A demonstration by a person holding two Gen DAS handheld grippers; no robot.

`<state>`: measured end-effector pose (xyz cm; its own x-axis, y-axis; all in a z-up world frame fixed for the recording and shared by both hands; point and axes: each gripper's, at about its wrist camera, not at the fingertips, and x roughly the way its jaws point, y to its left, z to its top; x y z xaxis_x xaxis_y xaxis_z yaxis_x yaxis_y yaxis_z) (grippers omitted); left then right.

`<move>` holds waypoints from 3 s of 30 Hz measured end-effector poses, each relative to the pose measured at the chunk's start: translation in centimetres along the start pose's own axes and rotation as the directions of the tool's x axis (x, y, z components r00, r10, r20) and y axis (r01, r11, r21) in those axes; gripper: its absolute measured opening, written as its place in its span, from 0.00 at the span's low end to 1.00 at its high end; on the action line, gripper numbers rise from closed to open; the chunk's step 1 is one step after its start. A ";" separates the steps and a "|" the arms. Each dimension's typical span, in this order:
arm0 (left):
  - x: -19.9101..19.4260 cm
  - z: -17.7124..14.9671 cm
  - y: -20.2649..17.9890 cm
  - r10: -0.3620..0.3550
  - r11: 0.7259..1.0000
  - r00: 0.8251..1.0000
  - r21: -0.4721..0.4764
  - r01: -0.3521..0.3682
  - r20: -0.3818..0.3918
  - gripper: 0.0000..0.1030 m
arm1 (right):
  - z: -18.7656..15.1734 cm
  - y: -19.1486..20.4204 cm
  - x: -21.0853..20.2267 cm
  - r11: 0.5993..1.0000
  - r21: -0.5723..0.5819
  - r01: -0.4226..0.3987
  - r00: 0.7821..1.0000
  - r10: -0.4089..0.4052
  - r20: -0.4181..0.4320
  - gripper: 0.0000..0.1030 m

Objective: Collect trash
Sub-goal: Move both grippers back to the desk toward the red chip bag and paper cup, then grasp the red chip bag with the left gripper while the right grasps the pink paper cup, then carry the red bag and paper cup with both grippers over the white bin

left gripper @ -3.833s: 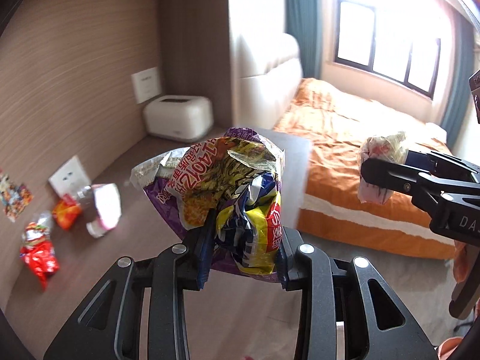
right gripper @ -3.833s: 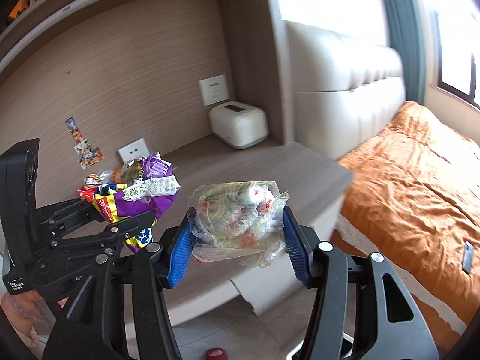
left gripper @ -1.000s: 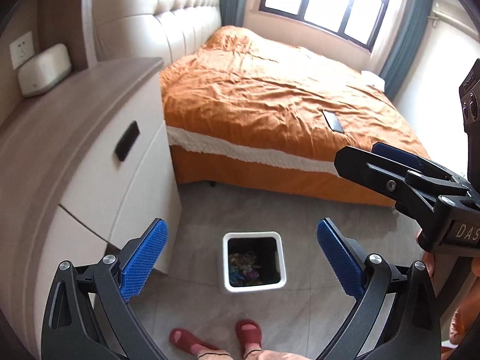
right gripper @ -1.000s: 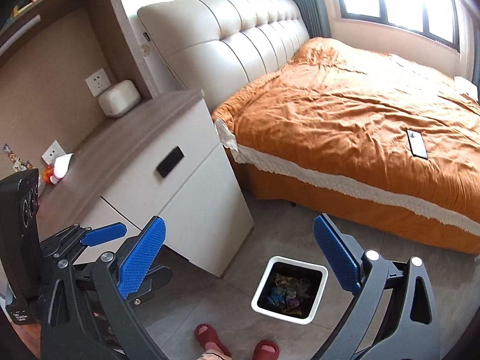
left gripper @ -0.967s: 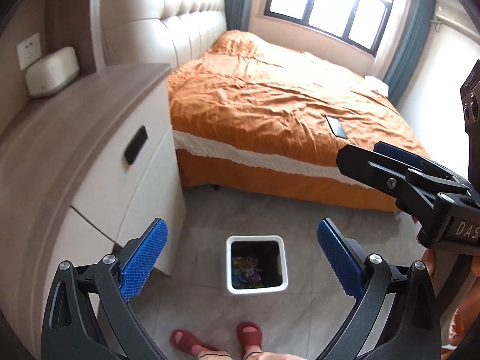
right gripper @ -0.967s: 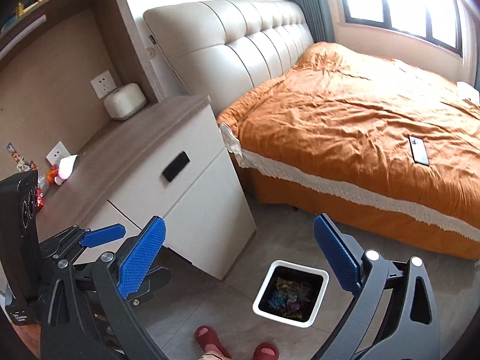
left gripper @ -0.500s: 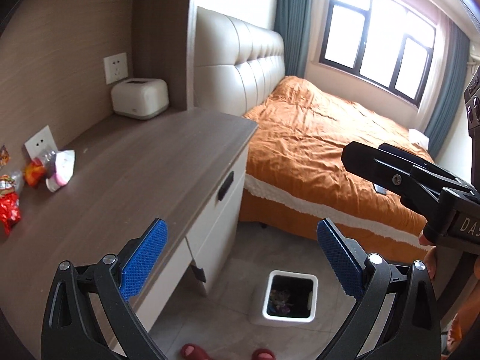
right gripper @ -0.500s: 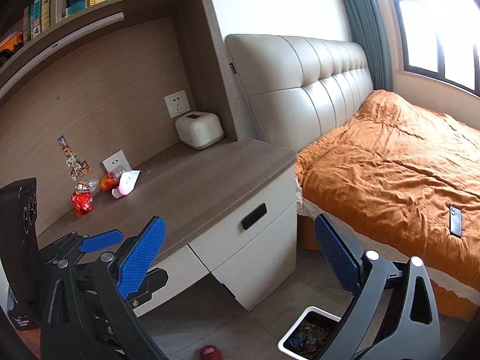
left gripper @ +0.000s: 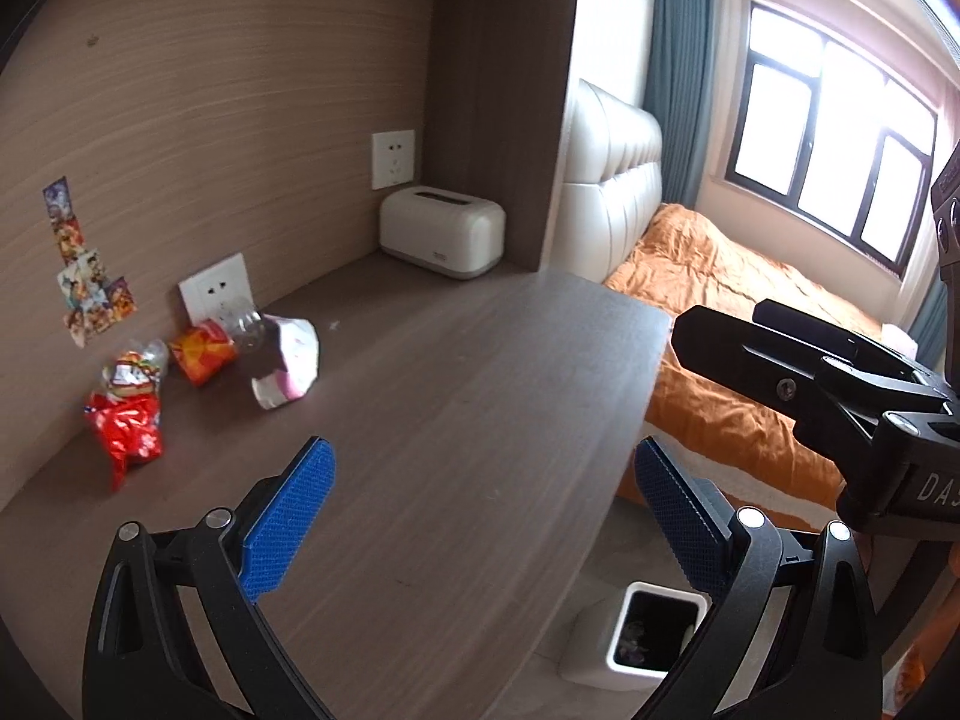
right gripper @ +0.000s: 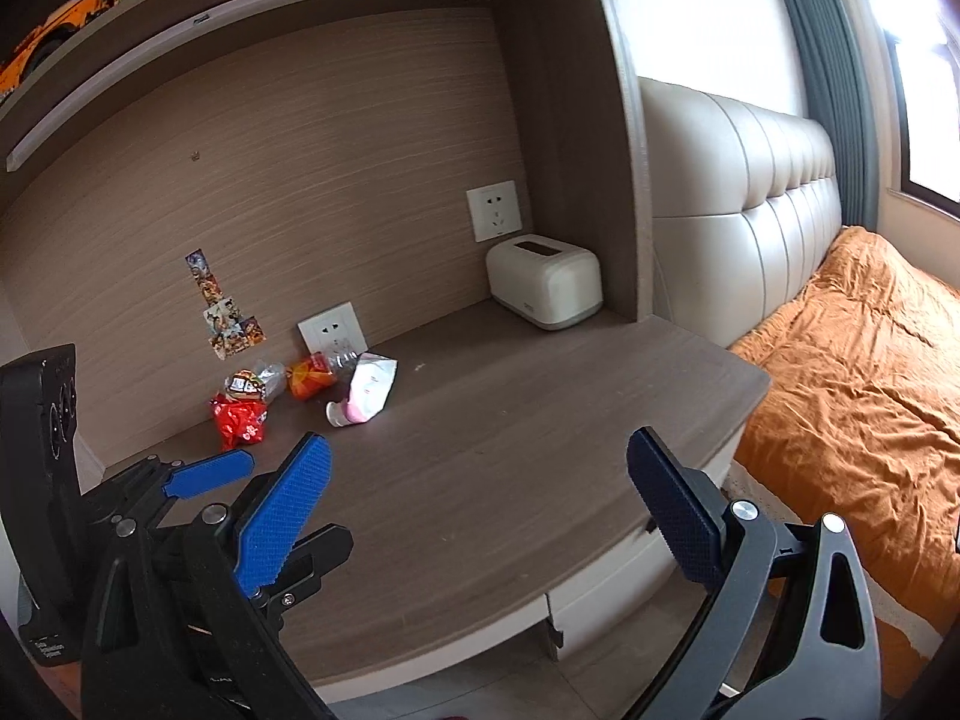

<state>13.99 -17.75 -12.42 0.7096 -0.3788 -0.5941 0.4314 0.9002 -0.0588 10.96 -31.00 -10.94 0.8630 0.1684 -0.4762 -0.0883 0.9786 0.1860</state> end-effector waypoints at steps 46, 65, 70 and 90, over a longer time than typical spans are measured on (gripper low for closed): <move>12.8 -0.5 28.0 0.386 0.896 0.899 -0.151 -0.419 -0.205 0.95 | -0.5 12.2 31.2 0.999 -0.038 0.005 0.935 -0.018 -0.355 0.71; 7.3 -0.6 26.2 0.276 0.927 0.949 -0.218 -0.304 -0.151 0.52 | 1.5 10.1 24.0 0.996 0.012 -0.086 0.963 0.086 -0.255 0.38; 5.0 0.1 22.5 0.241 0.949 0.964 -0.180 -0.259 -0.116 0.52 | 3.2 8.9 19.4 0.995 0.007 -0.103 0.980 0.102 -0.169 0.38; 4.0 1.3 2.3 -0.042 0.999 0.996 0.028 0.044 -0.075 0.52 | 0.8 -1.5 2.3 0.992 0.081 0.096 0.995 -0.093 -0.033 0.38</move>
<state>18.56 -17.51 -13.88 0.6467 -0.3992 -0.6499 0.4777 0.8763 -0.0629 13.45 -32.14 -11.62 0.8504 0.0803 -0.5200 0.0351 0.9774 0.2083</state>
